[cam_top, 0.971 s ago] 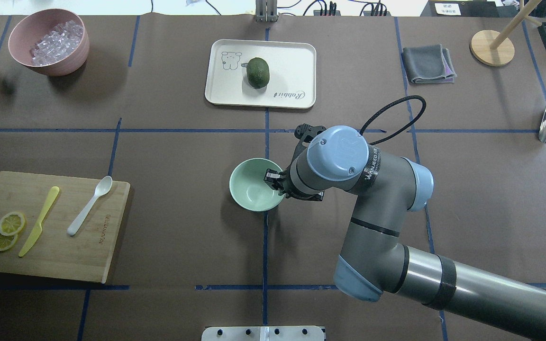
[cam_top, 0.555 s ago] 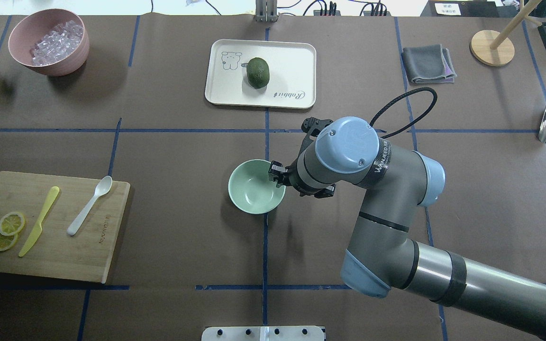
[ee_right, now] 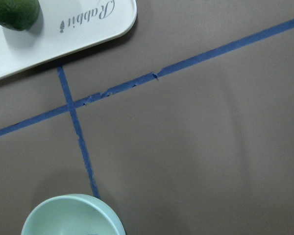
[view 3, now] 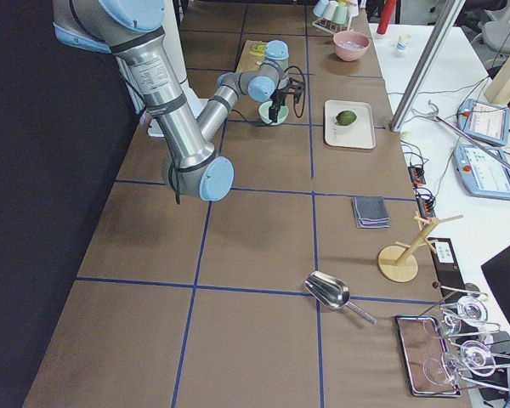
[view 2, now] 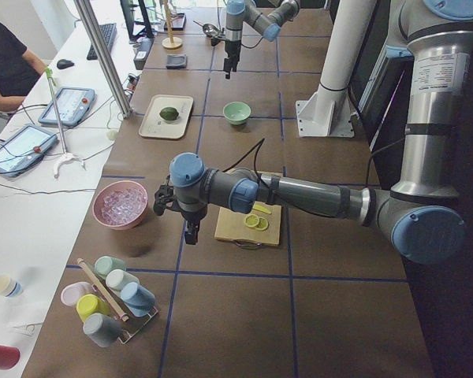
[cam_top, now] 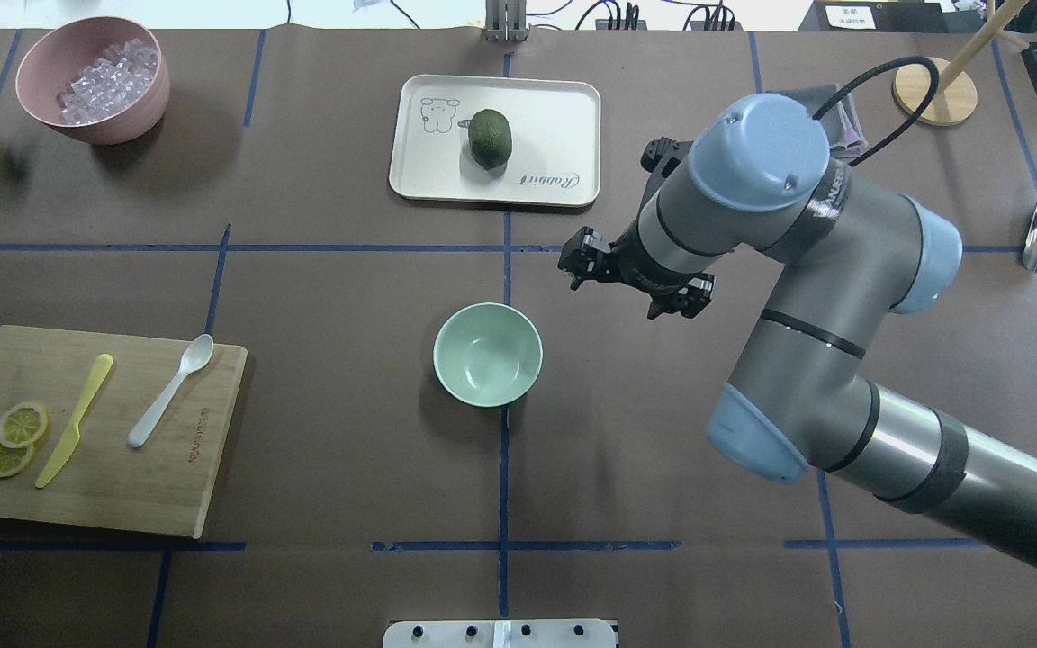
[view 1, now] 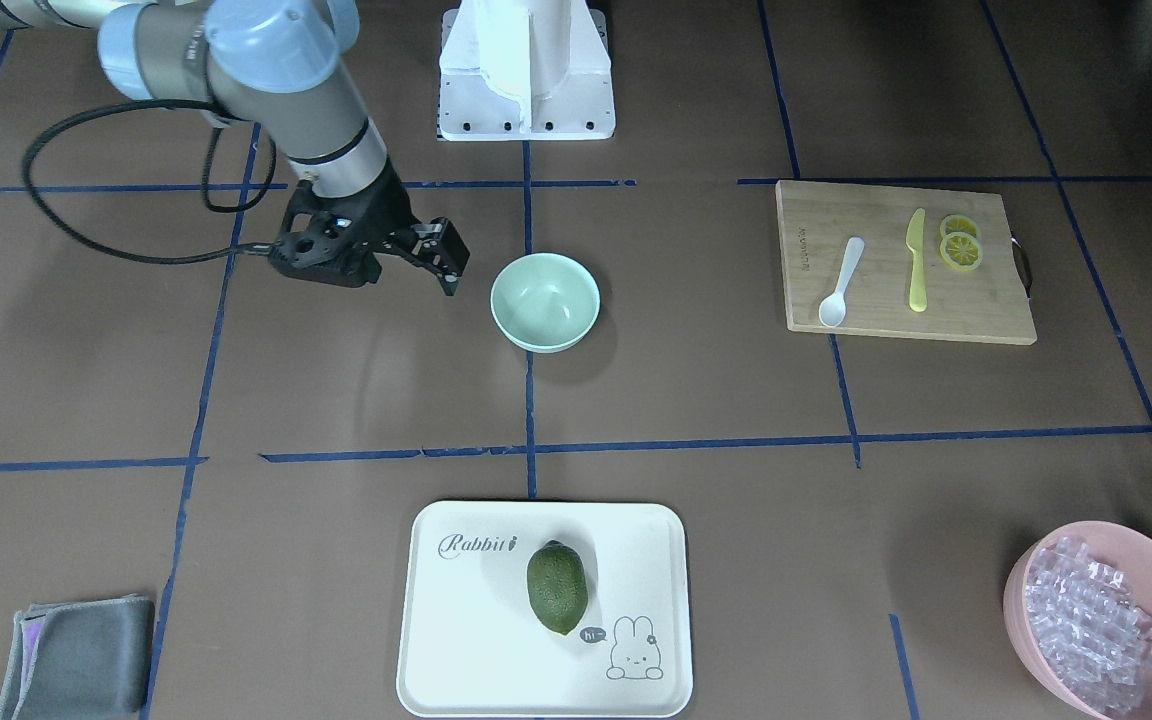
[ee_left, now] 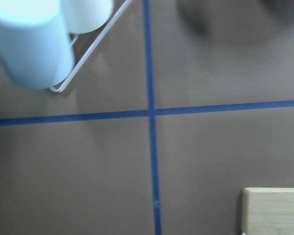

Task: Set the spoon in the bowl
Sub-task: 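Release the bowl and raise the right gripper while the left arm reaches out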

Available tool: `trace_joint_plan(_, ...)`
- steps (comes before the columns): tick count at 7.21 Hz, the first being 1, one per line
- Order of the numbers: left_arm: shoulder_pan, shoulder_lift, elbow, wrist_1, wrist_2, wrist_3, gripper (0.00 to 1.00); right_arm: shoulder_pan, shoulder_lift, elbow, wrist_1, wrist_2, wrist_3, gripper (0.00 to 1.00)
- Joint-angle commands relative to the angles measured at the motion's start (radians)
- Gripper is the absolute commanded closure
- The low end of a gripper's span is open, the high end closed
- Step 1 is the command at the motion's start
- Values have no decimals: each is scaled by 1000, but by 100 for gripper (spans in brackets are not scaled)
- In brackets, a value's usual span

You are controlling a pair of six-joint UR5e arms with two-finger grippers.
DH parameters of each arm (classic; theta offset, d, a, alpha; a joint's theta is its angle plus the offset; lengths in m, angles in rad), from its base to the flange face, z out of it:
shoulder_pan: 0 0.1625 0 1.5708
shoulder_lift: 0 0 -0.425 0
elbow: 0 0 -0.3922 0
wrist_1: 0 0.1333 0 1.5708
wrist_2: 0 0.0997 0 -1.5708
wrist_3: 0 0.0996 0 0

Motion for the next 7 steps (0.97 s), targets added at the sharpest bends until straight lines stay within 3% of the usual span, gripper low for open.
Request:
trace_joint_plan(1,126,16,-130,-7,2,-211,0,106,-49,9,-14,60,-148,0)
trace_joint_plan(2,193,30,-189,-31,11,-299,0,132,-91,32,-16,67,-216,0)
trace_joint_plan(4,386,30,-288,-41,152,-526,0,210,-164,42,-14,106,-390,0)
trace_joint_plan(6,584,30,-279,-165,337,-769,0,286,-231,42,-13,139,-552,0)
trace_joint_plan(7,673,28,-265,-171,411,-806,0,313,-254,42,-13,155,-592,0)
